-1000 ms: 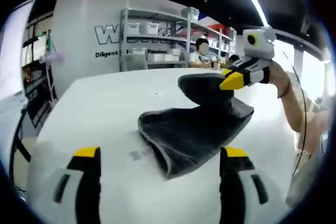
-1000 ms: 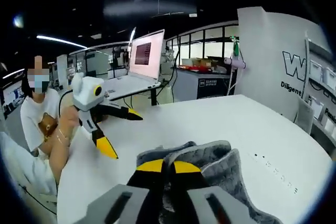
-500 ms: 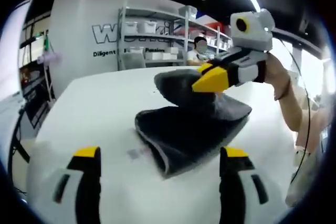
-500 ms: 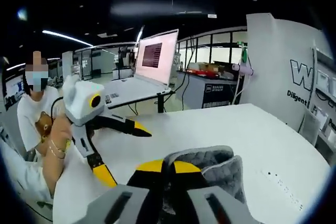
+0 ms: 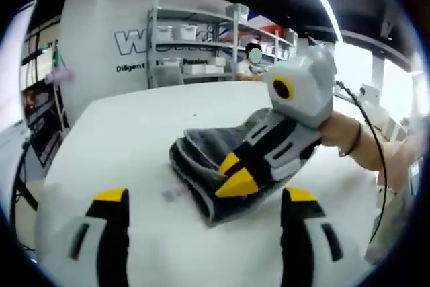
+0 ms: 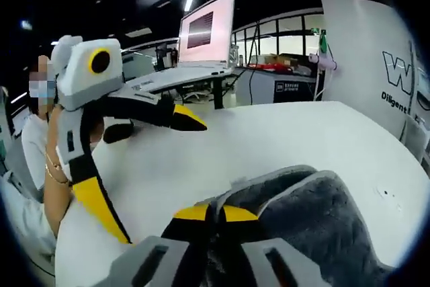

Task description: Fold the towel on the table until its edges align and the towel forms a compact rectangular stack.

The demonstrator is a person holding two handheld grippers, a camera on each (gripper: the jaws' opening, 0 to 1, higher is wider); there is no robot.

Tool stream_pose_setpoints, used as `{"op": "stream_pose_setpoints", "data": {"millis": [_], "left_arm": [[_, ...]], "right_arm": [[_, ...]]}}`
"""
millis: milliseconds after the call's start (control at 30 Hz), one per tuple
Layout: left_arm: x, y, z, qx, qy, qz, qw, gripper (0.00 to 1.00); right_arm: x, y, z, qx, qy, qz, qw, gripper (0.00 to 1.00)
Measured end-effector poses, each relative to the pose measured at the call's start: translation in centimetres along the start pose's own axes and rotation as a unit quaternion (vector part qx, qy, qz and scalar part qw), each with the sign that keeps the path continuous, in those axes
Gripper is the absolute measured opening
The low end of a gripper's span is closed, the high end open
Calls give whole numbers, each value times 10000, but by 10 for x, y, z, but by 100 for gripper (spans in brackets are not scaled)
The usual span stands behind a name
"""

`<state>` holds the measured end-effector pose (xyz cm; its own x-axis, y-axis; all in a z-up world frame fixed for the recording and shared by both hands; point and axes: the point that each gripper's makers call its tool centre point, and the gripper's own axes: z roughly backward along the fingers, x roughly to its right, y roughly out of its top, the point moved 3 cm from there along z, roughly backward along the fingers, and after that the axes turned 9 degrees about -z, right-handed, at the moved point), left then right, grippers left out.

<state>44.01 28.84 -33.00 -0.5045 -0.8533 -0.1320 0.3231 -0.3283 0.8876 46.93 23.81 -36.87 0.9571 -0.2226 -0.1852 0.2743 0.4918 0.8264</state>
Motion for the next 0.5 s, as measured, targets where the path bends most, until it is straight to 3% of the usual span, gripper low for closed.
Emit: {"op": "stream_pose_setpoints", "data": {"millis": [100, 200, 333, 500], "left_arm": [[0, -1, -1, -22, -10, -14, 10000, 99], [0, 0, 0, -18, -14, -22, 10000, 99], [-1, -1, -1, -24, -9, -22, 10000, 99], [-1, 0, -2, -27, -36, -42, 10000, 99]], "right_arm": [[-1, -7, -2, -53, 75, 41, 9999, 10], [0, -4, 3, 61, 86, 19, 9999, 17], [2, 4, 14, 199, -98, 113, 9997, 28], [7, 14, 36, 436, -349, 262, 9981, 33]]}}
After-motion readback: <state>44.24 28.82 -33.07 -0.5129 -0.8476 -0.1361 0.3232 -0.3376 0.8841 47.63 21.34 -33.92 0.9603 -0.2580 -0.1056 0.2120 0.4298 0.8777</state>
